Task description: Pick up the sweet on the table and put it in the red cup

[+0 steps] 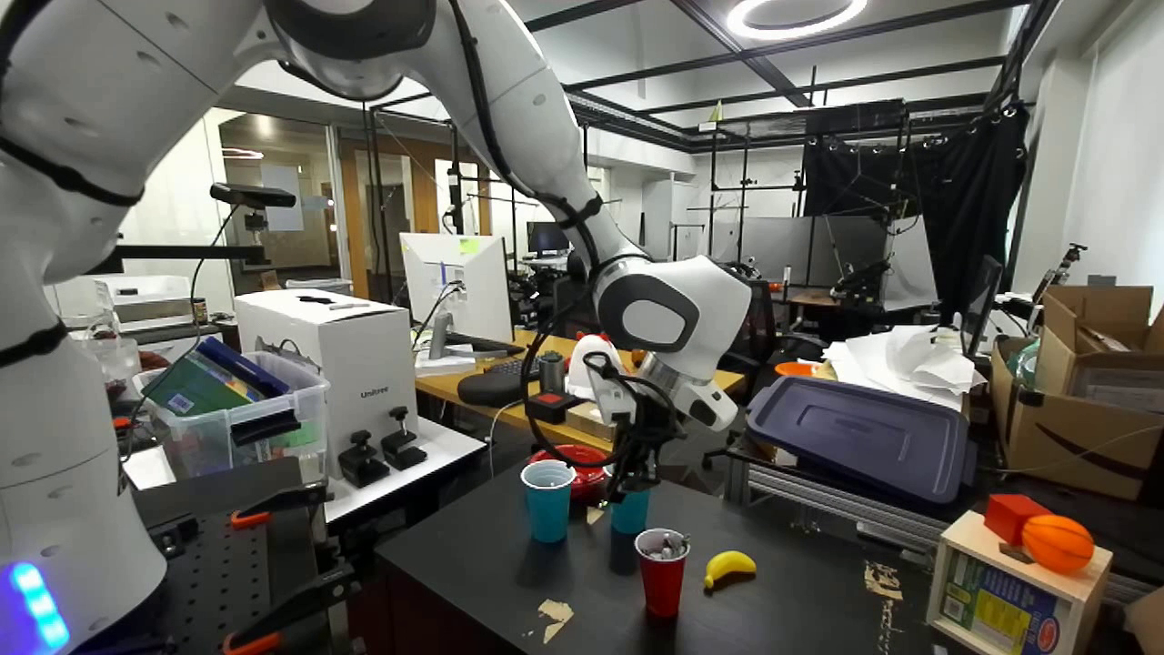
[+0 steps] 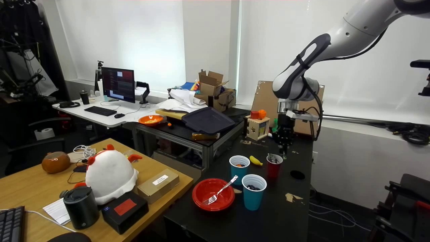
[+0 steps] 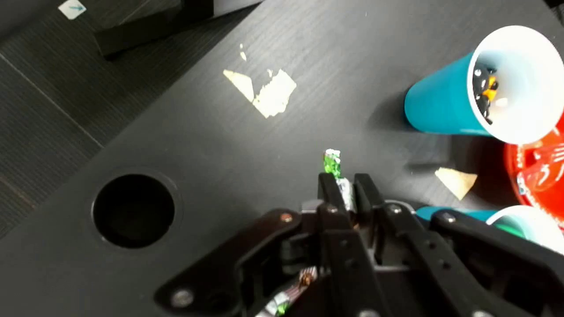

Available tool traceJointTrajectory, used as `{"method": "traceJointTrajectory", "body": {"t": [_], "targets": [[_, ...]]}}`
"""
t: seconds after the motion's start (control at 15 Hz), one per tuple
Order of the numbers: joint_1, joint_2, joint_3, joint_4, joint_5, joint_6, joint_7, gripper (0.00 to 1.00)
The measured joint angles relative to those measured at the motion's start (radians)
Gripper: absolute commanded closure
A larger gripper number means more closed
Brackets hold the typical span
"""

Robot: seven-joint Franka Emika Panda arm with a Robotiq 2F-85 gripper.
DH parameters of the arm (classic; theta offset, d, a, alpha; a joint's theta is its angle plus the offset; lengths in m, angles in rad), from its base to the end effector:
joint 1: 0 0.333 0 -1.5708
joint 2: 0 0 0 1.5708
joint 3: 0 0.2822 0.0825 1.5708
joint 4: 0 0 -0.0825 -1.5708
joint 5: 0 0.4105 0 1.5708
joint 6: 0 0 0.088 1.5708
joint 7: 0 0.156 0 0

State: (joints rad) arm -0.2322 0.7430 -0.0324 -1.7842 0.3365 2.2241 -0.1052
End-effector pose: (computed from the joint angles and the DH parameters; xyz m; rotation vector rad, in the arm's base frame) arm 0.5812 -0.1351 0.0240 -2.8001 0.5679 0.3662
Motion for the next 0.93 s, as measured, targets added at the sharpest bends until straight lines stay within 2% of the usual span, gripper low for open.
{"method": "traceJointTrajectory", "body": {"t": [0.53,0.93], "targets": [[0.029,0.084,-0.035,0.111,-0.08,0.064,0.113,0.96],[0.04,0.147,-0.038,0.171,-0.104,0.081,0.117,0.96]]}}
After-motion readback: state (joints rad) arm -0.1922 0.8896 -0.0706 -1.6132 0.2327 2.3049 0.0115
